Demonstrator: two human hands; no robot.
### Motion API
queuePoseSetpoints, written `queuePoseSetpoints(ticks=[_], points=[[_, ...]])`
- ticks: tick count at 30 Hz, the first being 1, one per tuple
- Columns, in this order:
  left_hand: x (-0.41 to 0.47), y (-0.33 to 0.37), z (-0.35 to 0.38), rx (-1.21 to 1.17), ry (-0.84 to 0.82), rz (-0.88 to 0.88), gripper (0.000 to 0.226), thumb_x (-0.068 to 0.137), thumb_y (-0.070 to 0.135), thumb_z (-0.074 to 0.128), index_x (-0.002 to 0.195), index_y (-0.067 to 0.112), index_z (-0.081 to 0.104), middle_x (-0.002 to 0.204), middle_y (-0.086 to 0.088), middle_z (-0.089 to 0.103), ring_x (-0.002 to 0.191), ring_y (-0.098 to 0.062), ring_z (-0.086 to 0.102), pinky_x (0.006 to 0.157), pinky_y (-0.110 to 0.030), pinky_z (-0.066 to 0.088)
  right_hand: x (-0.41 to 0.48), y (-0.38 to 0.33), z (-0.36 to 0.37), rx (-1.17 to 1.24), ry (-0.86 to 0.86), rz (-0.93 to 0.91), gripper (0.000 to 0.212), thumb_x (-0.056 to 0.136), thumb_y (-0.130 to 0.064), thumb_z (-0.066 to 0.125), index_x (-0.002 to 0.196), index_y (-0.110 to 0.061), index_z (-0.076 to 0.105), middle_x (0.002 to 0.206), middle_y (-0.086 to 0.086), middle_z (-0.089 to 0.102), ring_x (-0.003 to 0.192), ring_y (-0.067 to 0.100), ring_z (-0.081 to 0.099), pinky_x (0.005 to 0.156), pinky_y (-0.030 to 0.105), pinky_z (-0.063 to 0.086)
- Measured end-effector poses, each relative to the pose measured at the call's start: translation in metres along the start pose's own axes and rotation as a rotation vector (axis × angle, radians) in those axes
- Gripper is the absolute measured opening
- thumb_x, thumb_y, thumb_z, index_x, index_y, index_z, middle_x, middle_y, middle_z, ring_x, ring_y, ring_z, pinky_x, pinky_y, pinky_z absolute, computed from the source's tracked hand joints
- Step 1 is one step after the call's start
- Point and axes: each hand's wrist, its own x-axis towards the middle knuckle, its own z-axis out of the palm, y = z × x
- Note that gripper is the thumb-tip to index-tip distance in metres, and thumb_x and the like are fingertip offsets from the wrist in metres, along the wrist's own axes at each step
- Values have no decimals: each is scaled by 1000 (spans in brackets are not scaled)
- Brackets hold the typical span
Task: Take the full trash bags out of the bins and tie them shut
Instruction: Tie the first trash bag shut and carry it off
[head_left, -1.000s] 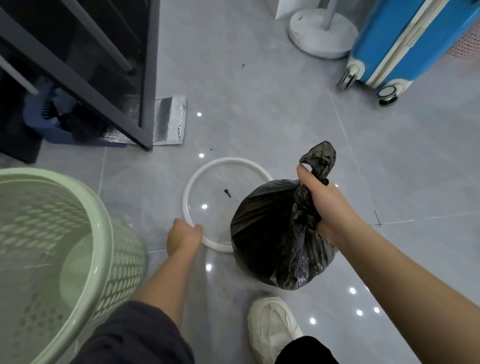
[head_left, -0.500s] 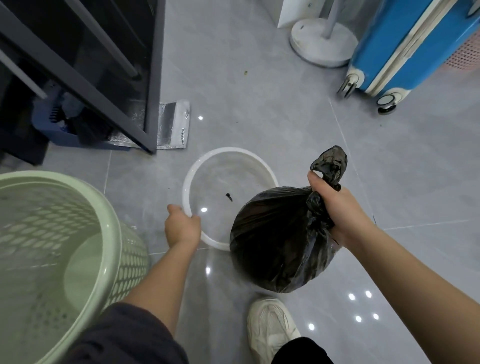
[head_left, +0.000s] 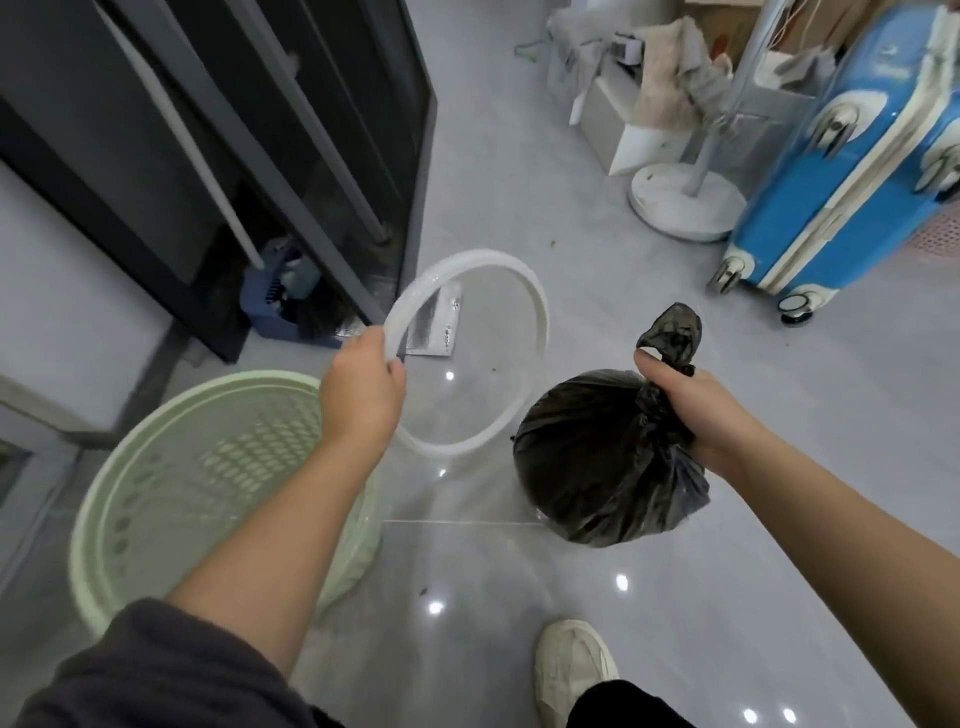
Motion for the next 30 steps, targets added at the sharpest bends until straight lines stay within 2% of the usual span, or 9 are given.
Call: queuePoseSetpoints(ticks=[5, 8, 11, 13, 16, 19, 21, 26, 30], points=[[15, -35, -64, -138, 65, -230, 12, 81, 15, 56, 85, 8, 64, 75, -11, 65, 71, -31, 57, 59, -34, 41, -16, -30, 20, -66, -7, -42, 35, 85, -44, 66, 99, -13, 60, 104, 14, 69, 91, 31, 68, 92, 46, 51], [13, -61, -103, -131, -14, -339, 12, 80, 16, 58, 81, 9, 67, 72, -10, 66, 69, -29, 59, 60, -32, 43, -28, -43, 39, -123, -34, -51, 36, 85, -44, 65, 100, -12, 59, 99, 13, 68, 88, 29, 67, 88, 42, 52], [-1, -92, -130, -159, -125, -459, 12, 78, 18, 61, 77, 8, 68, 73, -13, 70, 65, -29, 66, 65, -35, 54, -38, -52, 59, -129, -71, -64, 34, 87, -41, 64, 97, -9, 58, 85, 10, 63, 75, 26, 64, 72, 35, 51], [-14, -113, -146, -215, -171, -547, 12, 78, 15, 61, 74, 7, 69, 71, -14, 71, 60, -28, 69, 67, -39, 59, -44, -57, 74, -143, -91, -76, 30, 88, -39, 64, 93, -9, 58, 79, 9, 61, 71, 25, 63, 72, 35, 50], [-36, -138, -167, -224, -219, -664, 13, 81, 13, 60, 72, 9, 69, 64, -12, 69, 51, -24, 67, 57, -32, 57, -55, -64, 97, -160, -136, -90, 30, 87, -39, 64, 91, -10, 58, 77, 8, 61, 69, 25, 62, 74, 36, 49], [-53, -165, -176, -288, -224, -775, 13, 80, 9, 61, 76, 1, 70, 64, -18, 67, 58, -33, 69, 64, -45, 60, -64, -66, 122, -216, -158, -99, 34, 88, -43, 61, 89, -10, 58, 80, 8, 61, 72, 24, 63, 74, 33, 48], [-62, -181, -180, -299, -221, -800, 13, 80, 7, 61, 78, -3, 69, 68, -22, 69, 62, -36, 70, 66, -49, 59, -69, -64, 139, -241, -159, -96, 37, 88, -46, 58, 90, -10, 58, 81, 7, 61, 75, 25, 62, 75, 33, 47], [-81, -206, -186, -247, -228, -829, 14, 78, 9, 61, 70, -2, 68, 63, -20, 68, 55, -32, 69, 60, -47, 60, -74, -49, 166, -251, -156, -93, 39, 88, -47, 57, 92, -8, 59, 87, 9, 61, 84, 29, 63, 79, 35, 46], [-93, -221, -182, -213, -243, -851, 17, 79, 11, 61, 69, -2, 66, 62, -21, 68, 55, -33, 69, 61, -47, 60, -76, -37, 176, -312, -163, -100, 37, 90, -46, 55, 89, -9, 58, 90, 10, 60, 83, 26, 61, 74, 33, 43]])
